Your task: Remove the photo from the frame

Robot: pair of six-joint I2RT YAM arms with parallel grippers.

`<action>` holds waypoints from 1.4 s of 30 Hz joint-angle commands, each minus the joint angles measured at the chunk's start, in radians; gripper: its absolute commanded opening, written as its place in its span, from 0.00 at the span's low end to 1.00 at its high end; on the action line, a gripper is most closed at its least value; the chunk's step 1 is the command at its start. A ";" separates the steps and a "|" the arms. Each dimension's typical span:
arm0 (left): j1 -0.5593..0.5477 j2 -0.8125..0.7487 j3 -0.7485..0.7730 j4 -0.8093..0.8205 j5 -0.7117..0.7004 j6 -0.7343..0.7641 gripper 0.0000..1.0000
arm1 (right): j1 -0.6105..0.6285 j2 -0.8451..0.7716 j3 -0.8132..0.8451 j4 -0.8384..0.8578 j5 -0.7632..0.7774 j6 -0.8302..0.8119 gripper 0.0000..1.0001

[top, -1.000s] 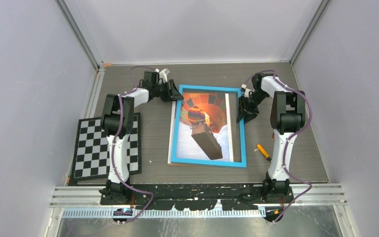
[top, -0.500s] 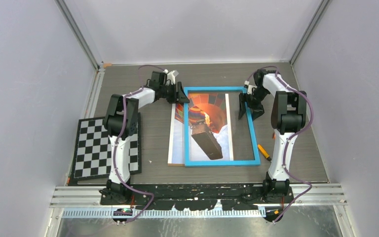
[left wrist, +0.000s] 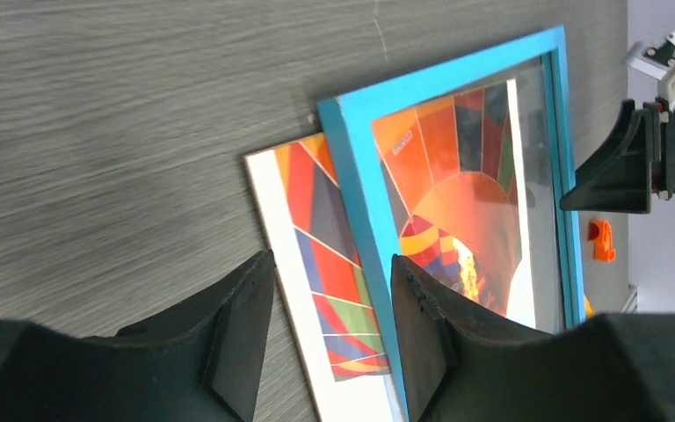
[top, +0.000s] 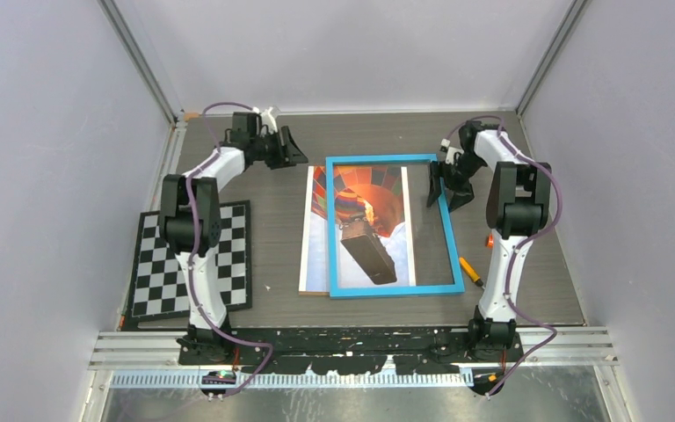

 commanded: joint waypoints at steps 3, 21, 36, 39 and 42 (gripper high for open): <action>0.036 -0.042 -0.029 -0.105 -0.025 0.022 0.53 | -0.026 -0.089 0.076 -0.004 -0.092 -0.100 0.82; 0.055 -0.394 -0.626 -0.124 0.222 -0.035 0.47 | 0.203 -0.237 -0.189 -0.012 -0.327 -0.213 0.56; -0.027 -0.299 -0.643 -0.087 0.179 -0.018 0.43 | 0.247 -0.138 -0.285 0.128 -0.194 -0.103 0.41; -0.052 -0.288 -0.612 -0.105 0.185 -0.010 0.40 | 0.247 -0.127 -0.294 0.135 -0.176 -0.099 0.41; -0.072 -0.315 -0.601 -0.105 0.192 -0.006 0.36 | 0.246 -0.120 -0.300 0.137 -0.164 -0.095 0.41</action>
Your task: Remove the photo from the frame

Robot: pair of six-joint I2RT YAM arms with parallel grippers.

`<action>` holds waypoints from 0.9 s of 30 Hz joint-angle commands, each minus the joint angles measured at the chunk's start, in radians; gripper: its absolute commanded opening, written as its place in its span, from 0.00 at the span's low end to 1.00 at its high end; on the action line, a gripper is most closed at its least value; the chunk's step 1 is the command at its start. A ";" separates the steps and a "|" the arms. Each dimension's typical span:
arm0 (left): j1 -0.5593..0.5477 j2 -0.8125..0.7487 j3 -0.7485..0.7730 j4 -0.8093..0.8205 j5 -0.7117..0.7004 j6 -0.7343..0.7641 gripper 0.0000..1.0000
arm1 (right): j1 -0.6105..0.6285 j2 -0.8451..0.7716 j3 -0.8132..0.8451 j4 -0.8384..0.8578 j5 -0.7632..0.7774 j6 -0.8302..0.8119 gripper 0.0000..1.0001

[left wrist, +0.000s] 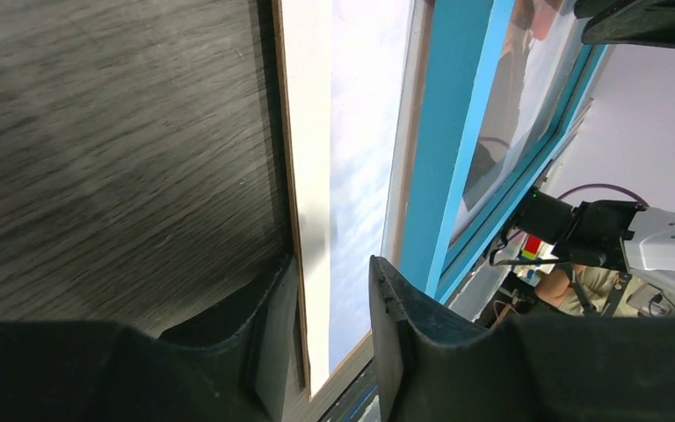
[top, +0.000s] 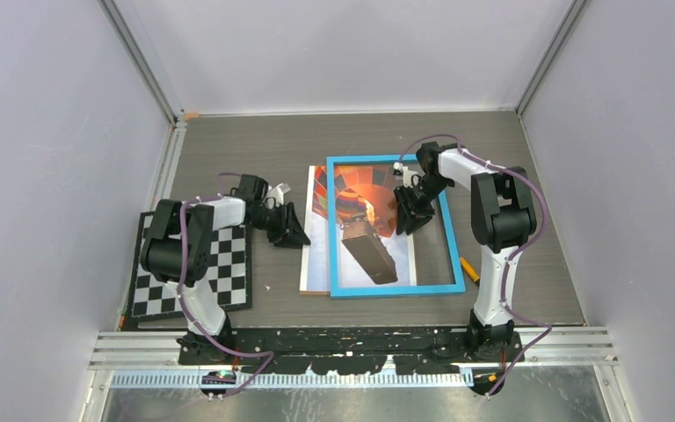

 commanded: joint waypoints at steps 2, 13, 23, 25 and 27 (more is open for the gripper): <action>-0.035 -0.046 0.041 0.017 0.020 0.014 0.32 | 0.001 0.012 -0.021 0.040 0.061 0.010 0.41; -0.061 -0.094 0.055 -0.005 -0.014 0.032 0.22 | 0.001 0.008 -0.030 0.047 0.059 0.021 0.40; -0.091 -0.104 0.099 -0.069 -0.107 0.064 0.15 | 0.001 0.002 -0.031 0.047 0.060 0.022 0.40; -0.095 -0.100 0.113 -0.084 -0.120 0.071 0.12 | 0.001 0.002 -0.031 0.048 0.058 0.025 0.40; -0.101 -0.096 0.119 -0.086 -0.120 0.076 0.06 | 0.001 0.005 -0.030 0.050 0.059 0.025 0.40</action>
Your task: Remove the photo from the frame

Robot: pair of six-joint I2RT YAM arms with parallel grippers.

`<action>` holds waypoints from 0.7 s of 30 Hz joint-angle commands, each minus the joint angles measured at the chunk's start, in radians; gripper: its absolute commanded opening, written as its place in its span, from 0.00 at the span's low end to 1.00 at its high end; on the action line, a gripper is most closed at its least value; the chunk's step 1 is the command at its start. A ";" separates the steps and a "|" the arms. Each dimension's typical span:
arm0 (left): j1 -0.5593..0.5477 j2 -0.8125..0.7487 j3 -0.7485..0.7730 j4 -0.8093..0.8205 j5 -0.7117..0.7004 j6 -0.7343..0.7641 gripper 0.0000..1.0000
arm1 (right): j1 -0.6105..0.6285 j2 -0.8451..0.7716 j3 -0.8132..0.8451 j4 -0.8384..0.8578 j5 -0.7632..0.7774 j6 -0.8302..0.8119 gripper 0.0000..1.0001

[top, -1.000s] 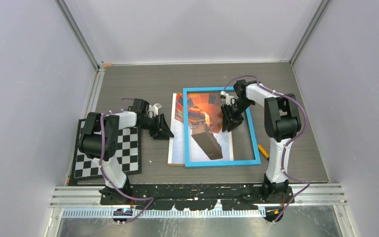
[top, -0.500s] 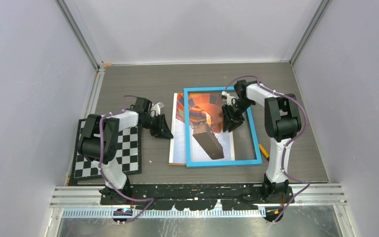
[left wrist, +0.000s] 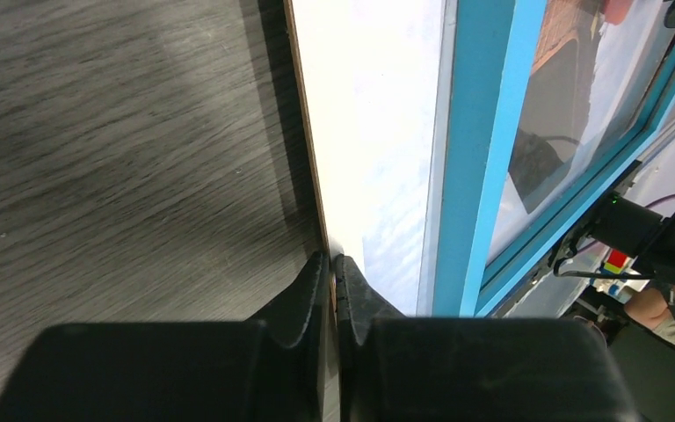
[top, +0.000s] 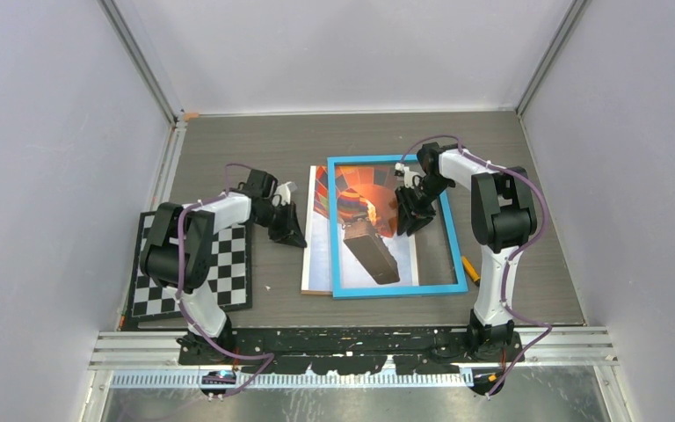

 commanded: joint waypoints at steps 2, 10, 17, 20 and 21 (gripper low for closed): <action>-0.034 -0.053 0.069 0.029 0.057 0.010 0.01 | 0.006 0.005 -0.022 0.053 0.046 -0.002 0.40; -0.057 -0.078 0.081 0.000 -0.009 0.038 0.00 | 0.006 0.002 -0.027 0.055 0.048 0.006 0.40; -0.069 -0.079 0.104 -0.025 -0.054 0.067 0.00 | 0.005 0.006 -0.024 0.060 0.049 0.016 0.40; -0.095 -0.079 0.129 -0.065 -0.110 0.112 0.00 | 0.005 0.006 -0.023 0.061 0.051 0.020 0.40; -0.102 -0.077 0.135 -0.074 -0.121 0.121 0.00 | 0.005 0.006 -0.024 0.061 0.050 0.022 0.40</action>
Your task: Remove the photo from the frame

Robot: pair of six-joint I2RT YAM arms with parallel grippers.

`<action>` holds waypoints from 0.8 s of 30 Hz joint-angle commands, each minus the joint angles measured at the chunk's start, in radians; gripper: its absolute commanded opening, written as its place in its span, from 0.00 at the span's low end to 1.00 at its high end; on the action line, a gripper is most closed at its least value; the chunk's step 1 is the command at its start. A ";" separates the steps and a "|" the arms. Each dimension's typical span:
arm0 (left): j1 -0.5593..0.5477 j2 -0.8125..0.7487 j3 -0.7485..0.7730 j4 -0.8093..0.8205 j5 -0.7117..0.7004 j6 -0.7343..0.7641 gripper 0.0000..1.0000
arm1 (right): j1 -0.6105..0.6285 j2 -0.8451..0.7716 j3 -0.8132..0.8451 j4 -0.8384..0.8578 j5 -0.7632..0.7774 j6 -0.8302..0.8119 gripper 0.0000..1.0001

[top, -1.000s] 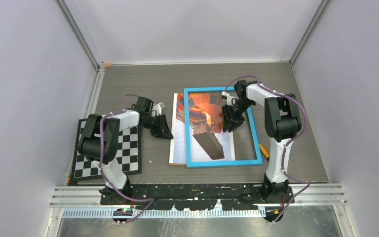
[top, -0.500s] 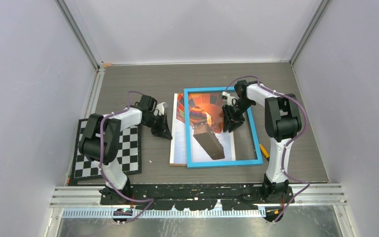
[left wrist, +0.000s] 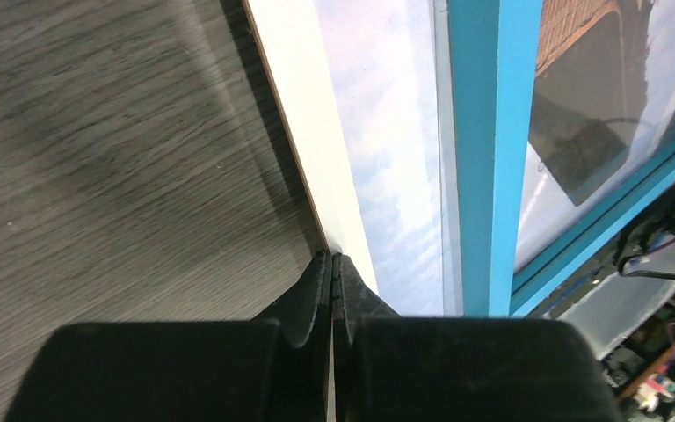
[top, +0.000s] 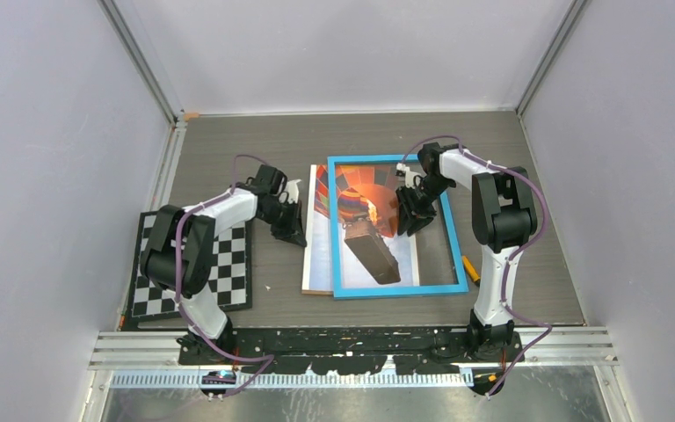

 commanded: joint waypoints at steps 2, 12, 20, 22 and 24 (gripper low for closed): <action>-0.049 -0.043 0.081 0.007 -0.027 0.056 0.00 | 0.009 0.008 -0.022 0.064 0.047 0.003 0.40; -0.060 -0.004 0.111 0.013 -0.019 0.071 0.00 | 0.012 0.013 -0.025 0.077 0.041 0.024 0.40; -0.054 0.016 0.076 0.072 0.079 0.020 0.11 | 0.014 0.013 -0.028 0.079 0.038 0.027 0.39; -0.043 0.029 0.059 0.096 0.097 -0.013 0.23 | 0.013 0.014 -0.024 0.078 0.035 0.027 0.39; -0.035 0.035 0.051 0.109 0.098 -0.029 0.29 | 0.014 0.013 -0.024 0.080 0.037 0.027 0.39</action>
